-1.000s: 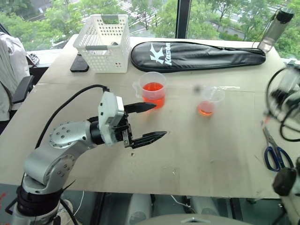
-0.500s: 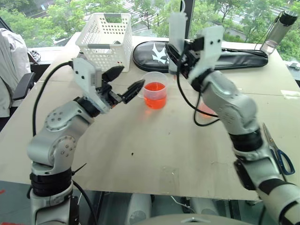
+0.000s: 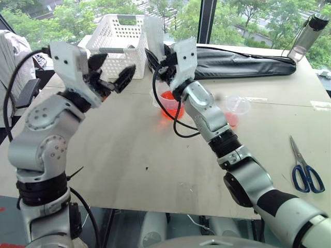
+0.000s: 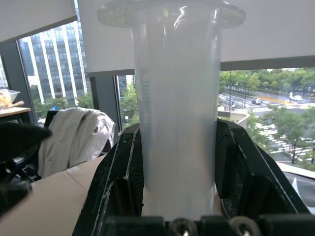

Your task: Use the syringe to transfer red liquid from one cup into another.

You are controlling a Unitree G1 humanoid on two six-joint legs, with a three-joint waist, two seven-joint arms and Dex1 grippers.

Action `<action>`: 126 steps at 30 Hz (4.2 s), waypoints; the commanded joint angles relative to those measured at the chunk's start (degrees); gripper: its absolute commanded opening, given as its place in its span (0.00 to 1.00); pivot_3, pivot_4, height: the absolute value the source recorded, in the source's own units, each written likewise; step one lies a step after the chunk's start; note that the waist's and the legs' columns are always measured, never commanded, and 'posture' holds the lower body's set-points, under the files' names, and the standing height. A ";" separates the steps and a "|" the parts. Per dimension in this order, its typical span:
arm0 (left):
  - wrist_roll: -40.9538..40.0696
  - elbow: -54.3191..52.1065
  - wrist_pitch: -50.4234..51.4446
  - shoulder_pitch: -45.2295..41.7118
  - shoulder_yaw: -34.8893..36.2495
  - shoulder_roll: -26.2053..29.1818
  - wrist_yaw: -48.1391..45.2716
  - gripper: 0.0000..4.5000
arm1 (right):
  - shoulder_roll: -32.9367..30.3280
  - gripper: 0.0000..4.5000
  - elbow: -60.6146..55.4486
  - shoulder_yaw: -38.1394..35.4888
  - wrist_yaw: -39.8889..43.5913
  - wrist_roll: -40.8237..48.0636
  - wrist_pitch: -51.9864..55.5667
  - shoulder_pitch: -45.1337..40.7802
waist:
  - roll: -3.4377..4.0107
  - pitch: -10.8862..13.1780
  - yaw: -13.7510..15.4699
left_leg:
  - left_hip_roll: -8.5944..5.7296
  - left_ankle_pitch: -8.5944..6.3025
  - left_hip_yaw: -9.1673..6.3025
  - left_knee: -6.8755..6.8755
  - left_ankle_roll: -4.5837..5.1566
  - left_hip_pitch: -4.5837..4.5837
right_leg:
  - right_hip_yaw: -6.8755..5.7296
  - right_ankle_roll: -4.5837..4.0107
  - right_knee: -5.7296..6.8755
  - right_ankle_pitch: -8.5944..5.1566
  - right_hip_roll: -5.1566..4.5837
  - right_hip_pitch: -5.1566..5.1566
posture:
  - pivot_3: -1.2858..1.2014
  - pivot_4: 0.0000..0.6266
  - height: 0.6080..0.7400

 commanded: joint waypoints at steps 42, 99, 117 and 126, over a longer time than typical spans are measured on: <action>10.88 19.76 1.94 -25.83 -15.30 -1.15 -10.93 1.00 | 5.98 0.33 6.91 1.01 -0.90 -9.15 -9.34 7.29 | -0.06 0.01 -0.35 | -0.02 0.02 0.00 -0.02 -0.05 0.08 | 0.03 0.00 0.25 0.00 0.02 -0.03 | 0.52 0.24 0.88; 22.82 31.91 -12.13 -35.90 -17.90 -3.97 -16.13 0.00 | 6.97 0.32 3.19 4.31 1.16 -7.16 -5.53 10.01 | -0.07 0.02 -1.26 | -0.02 0.02 0.00 0.15 -0.05 0.05 | 0.05 0.01 0.45 0.00 0.03 -0.05 | 0.52 0.24 0.88; 22.42 31.75 -12.04 -35.07 -17.84 -3.92 -16.68 0.00 | 7.09 0.32 2.98 4.08 0.84 -7.15 -5.97 10.06 | -0.07 0.02 -1.26 | -0.02 0.02 0.00 0.15 -0.05 0.05 | 0.05 0.01 0.47 0.00 0.03 -0.05 | 0.52 0.24 0.88; 18.10 29.82 -8.13 -34.13 -15.25 -3.93 -18.36 0.25 | 7.25 0.32 2.59 3.42 0.54 -6.59 -7.08 10.10 | -0.07 0.03 -1.29 | -0.02 0.02 0.00 0.15 -0.05 0.05 | 0.05 0.01 0.47 0.00 0.03 -0.06 | 0.52 0.24 0.88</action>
